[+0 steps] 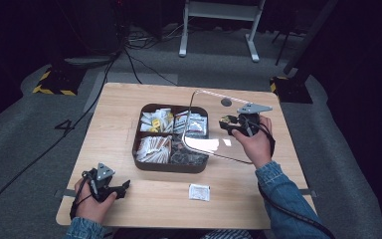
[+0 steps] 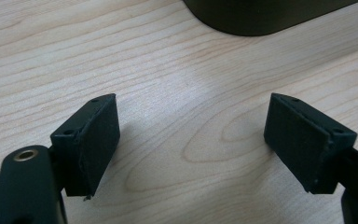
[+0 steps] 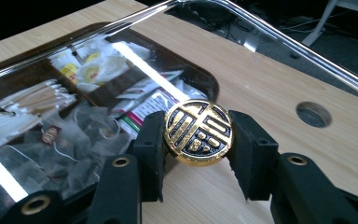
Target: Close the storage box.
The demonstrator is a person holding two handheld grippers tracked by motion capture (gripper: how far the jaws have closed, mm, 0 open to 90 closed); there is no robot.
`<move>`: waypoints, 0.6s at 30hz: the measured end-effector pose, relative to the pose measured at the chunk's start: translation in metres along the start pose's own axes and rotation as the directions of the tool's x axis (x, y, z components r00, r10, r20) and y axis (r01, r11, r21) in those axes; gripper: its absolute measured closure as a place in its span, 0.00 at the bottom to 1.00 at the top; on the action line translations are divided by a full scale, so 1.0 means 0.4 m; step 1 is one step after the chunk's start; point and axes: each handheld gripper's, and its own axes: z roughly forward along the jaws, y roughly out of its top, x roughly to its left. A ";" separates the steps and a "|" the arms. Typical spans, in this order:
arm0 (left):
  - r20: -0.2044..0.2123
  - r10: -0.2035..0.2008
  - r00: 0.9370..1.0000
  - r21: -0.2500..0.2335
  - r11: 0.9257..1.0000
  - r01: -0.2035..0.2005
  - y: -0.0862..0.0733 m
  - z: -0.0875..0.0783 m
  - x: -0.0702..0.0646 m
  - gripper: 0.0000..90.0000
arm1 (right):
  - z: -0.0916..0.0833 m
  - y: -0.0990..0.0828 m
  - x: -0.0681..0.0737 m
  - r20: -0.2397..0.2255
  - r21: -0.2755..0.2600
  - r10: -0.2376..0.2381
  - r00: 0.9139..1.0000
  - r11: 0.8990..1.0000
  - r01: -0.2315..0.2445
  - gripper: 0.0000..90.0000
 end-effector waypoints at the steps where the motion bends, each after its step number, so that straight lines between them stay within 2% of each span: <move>1: 0.000 0.000 1.000 0.000 1.000 0.000 0.000 0.000 0.000 0.21 | 0.006 0.006 0.006 -0.006 0.002 -0.001 1.000 1.000 0.001 0.65; 8: 0.000 0.001 1.000 0.001 1.000 -0.001 0.000 0.000 0.000 0.21 | 0.050 0.041 0.054 -0.038 0.014 -0.004 0.999 1.000 0.004 0.65; 13: 0.002 0.002 1.000 0.002 1.000 -0.002 0.002 0.001 0.000 0.21 | 0.093 0.061 0.090 -0.081 0.035 -0.009 0.997 0.999 0.012 0.65; 18: 0.006 0.004 1.000 0.004 1.000 -0.004 0.011 0.010 -0.003 0.19 | 0.129 0.078 0.118 -0.097 0.048 -0.019 0.995 0.999 0.024 0.65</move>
